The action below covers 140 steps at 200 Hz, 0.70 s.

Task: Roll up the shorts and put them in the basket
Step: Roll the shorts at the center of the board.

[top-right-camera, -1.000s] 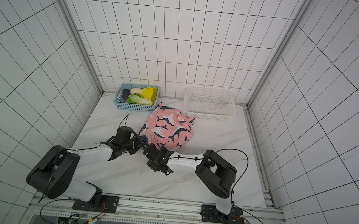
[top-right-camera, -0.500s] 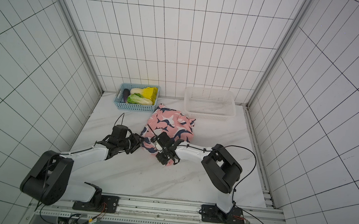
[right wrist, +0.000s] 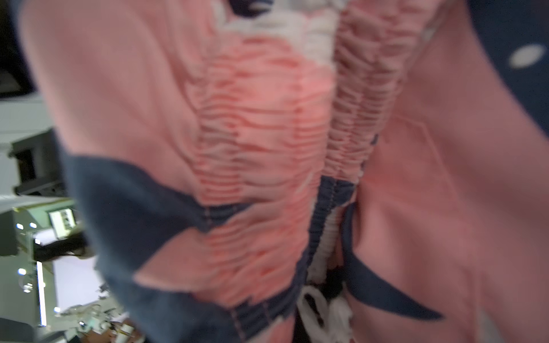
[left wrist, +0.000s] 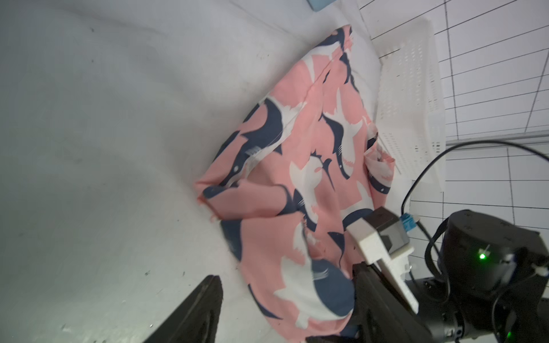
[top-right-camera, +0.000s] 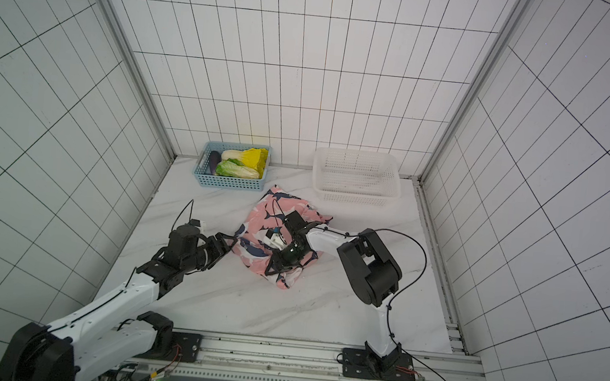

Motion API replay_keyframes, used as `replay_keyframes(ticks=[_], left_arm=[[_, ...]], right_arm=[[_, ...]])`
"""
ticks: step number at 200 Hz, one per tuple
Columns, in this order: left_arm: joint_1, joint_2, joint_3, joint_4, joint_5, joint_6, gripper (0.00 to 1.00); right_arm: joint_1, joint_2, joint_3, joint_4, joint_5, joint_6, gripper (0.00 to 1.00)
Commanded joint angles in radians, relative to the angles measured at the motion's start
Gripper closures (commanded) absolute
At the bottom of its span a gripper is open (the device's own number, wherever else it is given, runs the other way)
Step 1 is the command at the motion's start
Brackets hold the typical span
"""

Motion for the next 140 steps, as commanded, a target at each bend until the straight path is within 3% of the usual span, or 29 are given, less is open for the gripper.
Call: replay_keyframes(ticks=[1,47,96,140], left_arm=[[-0.045,-0.008,-0.046,0.088,-0.03,0.001,0.24],[-0.059,0.135,-0.138,0.455,-0.054,-0.052,0.19],[-0.053,0.459,-0.047,0.729,0.008,-0.016,0.17],[-0.037,0.685,0.011,0.866,0.04,-0.043,0.18]], right_arm=[[-0.04,0.047,-0.051,0.165,-0.172,0.178,1.0],[-0.071,0.095,-0.091,0.269,-0.225,0.252,1.0],[-0.074,0.115,-0.093,0.28,-0.213,0.259,1.0],[-0.075,0.131,-0.098,0.293,-0.211,0.268,1.0]])
